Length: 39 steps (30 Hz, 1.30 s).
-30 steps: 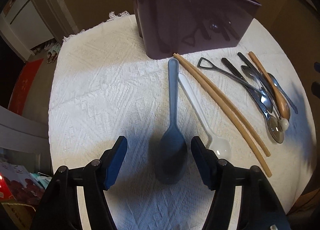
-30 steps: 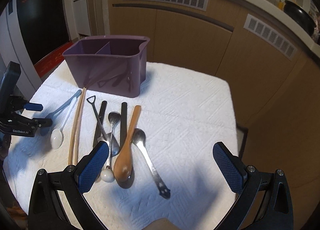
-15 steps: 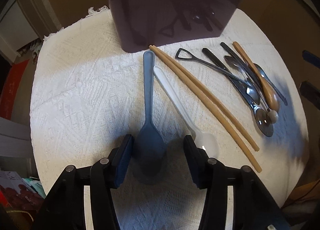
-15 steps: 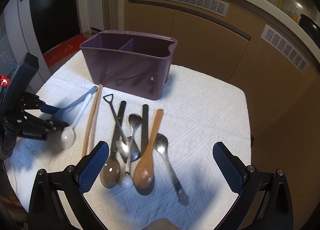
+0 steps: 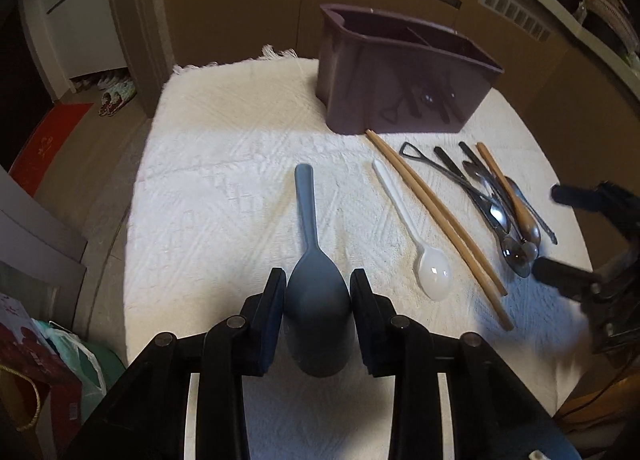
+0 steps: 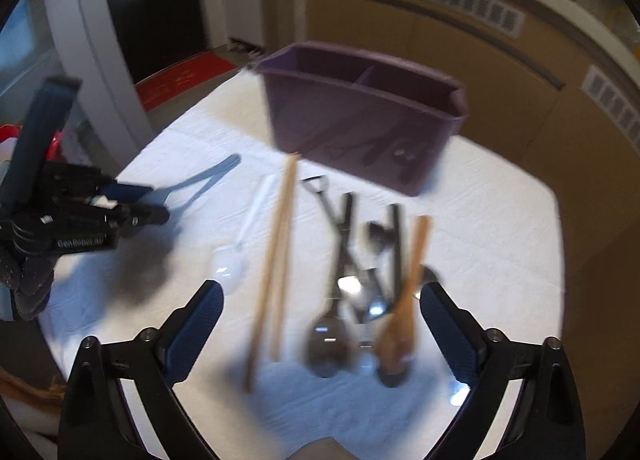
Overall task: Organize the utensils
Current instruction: 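Lower the right tool onto the white plastic spoon bowl and close, then lift the white spoon with the right tool while left tool lifts the blue-gray spoon toward the caddy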
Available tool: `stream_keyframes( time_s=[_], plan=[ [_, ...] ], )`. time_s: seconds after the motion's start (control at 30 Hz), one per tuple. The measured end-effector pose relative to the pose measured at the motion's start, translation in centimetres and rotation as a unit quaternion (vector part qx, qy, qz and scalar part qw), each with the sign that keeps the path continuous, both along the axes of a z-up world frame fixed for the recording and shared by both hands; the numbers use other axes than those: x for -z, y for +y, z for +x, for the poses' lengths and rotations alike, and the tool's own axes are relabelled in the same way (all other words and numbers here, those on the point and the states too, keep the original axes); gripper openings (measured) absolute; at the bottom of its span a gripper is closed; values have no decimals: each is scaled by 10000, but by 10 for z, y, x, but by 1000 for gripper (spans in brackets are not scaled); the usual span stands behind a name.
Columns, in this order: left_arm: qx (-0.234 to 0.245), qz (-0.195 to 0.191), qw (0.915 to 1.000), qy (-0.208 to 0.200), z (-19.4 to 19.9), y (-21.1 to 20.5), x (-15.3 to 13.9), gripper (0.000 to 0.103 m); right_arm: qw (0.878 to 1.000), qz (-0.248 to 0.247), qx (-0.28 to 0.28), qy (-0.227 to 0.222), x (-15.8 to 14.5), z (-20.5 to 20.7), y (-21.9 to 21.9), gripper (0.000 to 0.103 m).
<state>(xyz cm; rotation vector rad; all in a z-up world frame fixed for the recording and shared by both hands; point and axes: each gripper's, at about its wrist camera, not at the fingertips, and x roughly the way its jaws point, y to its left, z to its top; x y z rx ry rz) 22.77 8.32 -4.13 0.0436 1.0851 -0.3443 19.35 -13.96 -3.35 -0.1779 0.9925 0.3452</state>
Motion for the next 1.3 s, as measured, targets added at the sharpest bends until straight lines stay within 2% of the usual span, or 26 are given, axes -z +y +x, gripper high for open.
stream_keyframes(
  time_s=[0.1, 0.17, 0.37, 0.6, 0.63, 0.67, 0.7, 0.73, 0.83, 0.97, 1.13, 1.3],
  plan=[
    [-42, -81, 9998, -202, -9, 12, -7, 30, 9987, 155, -276, 404, 18, 6, 26, 76],
    [11, -120, 9997, -198, -15, 13, -4, 30, 9969, 235, -378, 647, 31, 12, 40, 64],
    [31, -328, 9994, 106, -25, 25, 18, 30, 9943, 270, -354, 965, 60, 28, 67, 56],
    [62, -457, 9988, 147, -25, 29, 23, 30, 9962, -276, -424, 715, 73, 36, 94, 56],
    [60, -462, 9988, 146, -24, 28, 23, 30, 9961, -357, -453, 669, 74, 35, 97, 55],
    [62, -454, 9989, 141, -24, 28, 22, 30, 9960, -414, -483, 623, 74, 35, 99, 49],
    [62, -437, 9989, 133, -24, 28, 23, 30, 9959, -436, -537, 577, 71, 33, 99, 41],
    [59, -422, 9990, 129, -25, 27, 23, 30, 9956, -472, -594, 553, 70, 32, 101, 37],
    [80, -390, 9992, 88, -28, 25, 20, 30, 9954, -422, -637, 579, 69, 27, 103, 36],
    [99, -374, 9992, -71, -35, 20, 8, 30, 9970, -176, -629, 426, 51, 17, 87, 36],
    [136, -327, 9987, -365, -50, 12, -17, 30, 9984, 91, -557, 27, 17, -2, 65, 36],
    [198, -240, 9956, -881, -73, 1, -58, 29, 9976, 239, -437, -488, -25, -31, 37, 36]
  ],
)
